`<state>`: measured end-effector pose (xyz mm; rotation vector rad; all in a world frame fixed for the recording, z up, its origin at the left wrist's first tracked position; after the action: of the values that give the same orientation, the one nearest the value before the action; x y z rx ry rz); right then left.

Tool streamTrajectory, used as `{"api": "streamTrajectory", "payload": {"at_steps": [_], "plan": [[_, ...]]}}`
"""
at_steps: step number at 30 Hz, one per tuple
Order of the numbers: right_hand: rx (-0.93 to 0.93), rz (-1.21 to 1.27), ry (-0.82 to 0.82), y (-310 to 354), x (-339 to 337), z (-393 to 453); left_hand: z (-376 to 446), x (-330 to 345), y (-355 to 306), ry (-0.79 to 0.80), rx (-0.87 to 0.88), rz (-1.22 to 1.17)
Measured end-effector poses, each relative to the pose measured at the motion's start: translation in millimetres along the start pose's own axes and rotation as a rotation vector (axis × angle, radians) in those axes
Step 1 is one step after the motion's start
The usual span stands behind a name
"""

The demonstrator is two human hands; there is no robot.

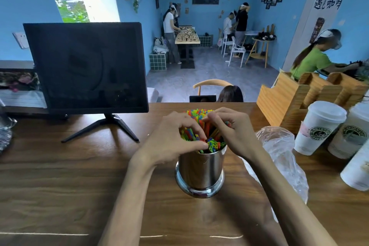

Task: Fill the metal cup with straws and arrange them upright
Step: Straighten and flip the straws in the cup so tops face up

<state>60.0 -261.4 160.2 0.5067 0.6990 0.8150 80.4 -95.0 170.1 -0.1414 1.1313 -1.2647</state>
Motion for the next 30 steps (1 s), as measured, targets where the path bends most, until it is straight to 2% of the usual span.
{"api": "streamTrajectory", "payload": {"at_steps": [6,11,15,19,23,25,27,30], "plan": [[0.03,0.099,0.097,11.7,3.0,-5.8,7.4,-15.0,-4.0,-0.098,-0.011,-0.202],[0.048,0.077,0.145,16.4,6.8,-11.3,12.2,-46.0,-8.0,-0.443,0.006,-0.499],[0.105,0.155,0.1,10.5,3.2,-10.4,3.8,-76.2,-4.2,-0.762,-0.002,-0.716],[0.124,0.326,0.062,12.8,-6.3,-3.1,-4.7,-92.1,7.0,-0.899,-0.033,-0.854],[0.199,0.556,-0.146,9.3,-24.9,8.6,-5.6,-84.4,16.3,-0.818,-0.095,-0.892],[0.264,0.691,-0.235,7.7,-32.9,14.9,-5.5,-79.1,19.0,-0.734,-0.112,-0.824],[0.341,0.831,-0.323,7.1,-40.3,21.5,-1.1,-69.8,17.8,-0.582,-0.107,-0.64],[0.381,0.932,-0.412,12.9,-46.1,29.4,4.3,-39.9,7.3,-0.268,-0.088,-0.402]]}}
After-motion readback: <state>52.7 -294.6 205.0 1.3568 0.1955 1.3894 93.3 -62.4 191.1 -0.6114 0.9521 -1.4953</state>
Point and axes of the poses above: each hand's wrist, its own z-axis towards the middle knuckle, its own x-axis out of the palm, y = z × x, the point moved 8 cm from there along z, towards the middle knuckle, and after that the axes turned 8 degrees about -y, right-handed, at the moved point
